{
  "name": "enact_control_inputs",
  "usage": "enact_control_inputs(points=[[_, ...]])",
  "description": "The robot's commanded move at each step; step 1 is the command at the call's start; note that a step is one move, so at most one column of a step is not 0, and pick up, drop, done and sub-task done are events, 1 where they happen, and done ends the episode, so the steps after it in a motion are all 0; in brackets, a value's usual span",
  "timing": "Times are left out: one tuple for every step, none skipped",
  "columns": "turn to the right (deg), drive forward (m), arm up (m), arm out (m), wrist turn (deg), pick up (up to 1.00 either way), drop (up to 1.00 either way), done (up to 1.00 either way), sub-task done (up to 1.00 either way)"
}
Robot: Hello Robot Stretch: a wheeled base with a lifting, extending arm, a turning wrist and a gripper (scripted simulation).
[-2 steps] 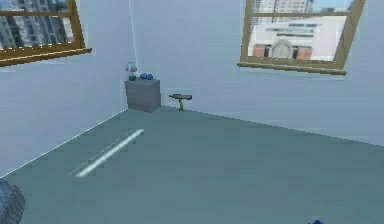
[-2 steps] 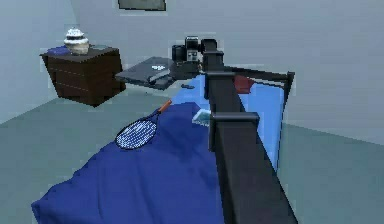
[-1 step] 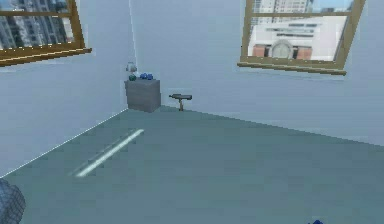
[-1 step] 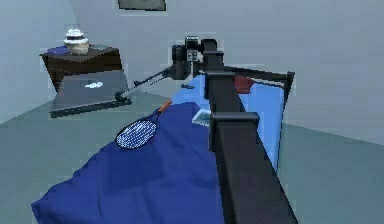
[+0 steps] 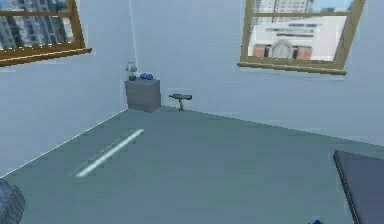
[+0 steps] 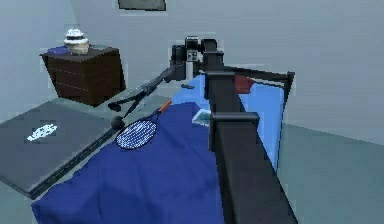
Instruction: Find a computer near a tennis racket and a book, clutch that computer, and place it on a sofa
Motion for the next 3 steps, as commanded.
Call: enact_control_inputs(points=[[0.0,0.00,0.00,0.00,-15.0,0.00,0.00,0.00,0.00],[0.0,0.00,0.00,-0.46,0.0,0.00,0.00,0.00,0.00],[-45.0,0.00,0.00,0.00,0.0,0.00,0.00,0.00,0.00]])
